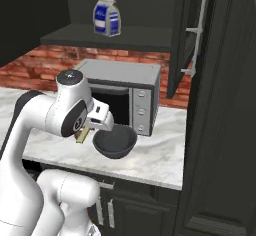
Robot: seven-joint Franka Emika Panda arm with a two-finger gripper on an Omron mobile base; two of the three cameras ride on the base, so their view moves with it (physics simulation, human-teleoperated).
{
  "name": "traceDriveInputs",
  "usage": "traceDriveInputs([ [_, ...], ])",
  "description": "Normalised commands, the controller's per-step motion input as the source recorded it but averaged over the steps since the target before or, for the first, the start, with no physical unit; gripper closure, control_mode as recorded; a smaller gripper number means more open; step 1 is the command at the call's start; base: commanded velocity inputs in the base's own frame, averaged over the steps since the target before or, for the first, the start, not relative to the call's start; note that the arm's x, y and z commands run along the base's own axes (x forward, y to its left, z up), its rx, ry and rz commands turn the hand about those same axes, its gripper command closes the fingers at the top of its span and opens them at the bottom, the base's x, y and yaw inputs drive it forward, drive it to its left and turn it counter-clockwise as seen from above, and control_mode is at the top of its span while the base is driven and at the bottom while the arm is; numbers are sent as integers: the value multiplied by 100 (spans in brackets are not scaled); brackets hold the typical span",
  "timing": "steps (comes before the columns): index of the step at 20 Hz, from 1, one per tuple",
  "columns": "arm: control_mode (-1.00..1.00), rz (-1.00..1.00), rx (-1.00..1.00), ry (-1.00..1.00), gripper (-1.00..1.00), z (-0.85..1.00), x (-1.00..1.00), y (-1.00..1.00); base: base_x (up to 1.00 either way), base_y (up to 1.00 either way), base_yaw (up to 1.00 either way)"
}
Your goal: Pick the egg and butter from the fridge and place them by the bowl for mixing.
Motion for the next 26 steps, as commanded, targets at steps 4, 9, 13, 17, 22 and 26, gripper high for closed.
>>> traceDriveInputs([
  [4, 100, 0, 0, 0, 100, 0, 0, 0, 36, 1, -38],
  [9, 100, 0, 0, 0, 100, 0, 0, 0, 1, 4, -17],
  [13, 100, 0, 0, 0, 100, 0, 0, 0, 17, 1, -6],
  [17, 100, 0, 0, 0, 100, 0, 0, 0, 14, 0, -4],
  [22, 100, 0, 0, 0, 100, 0, 0, 0, 0, 0, 0],
  [26, 100, 0, 0, 0, 100, 0, 0, 0, 0, 0, 0],
])
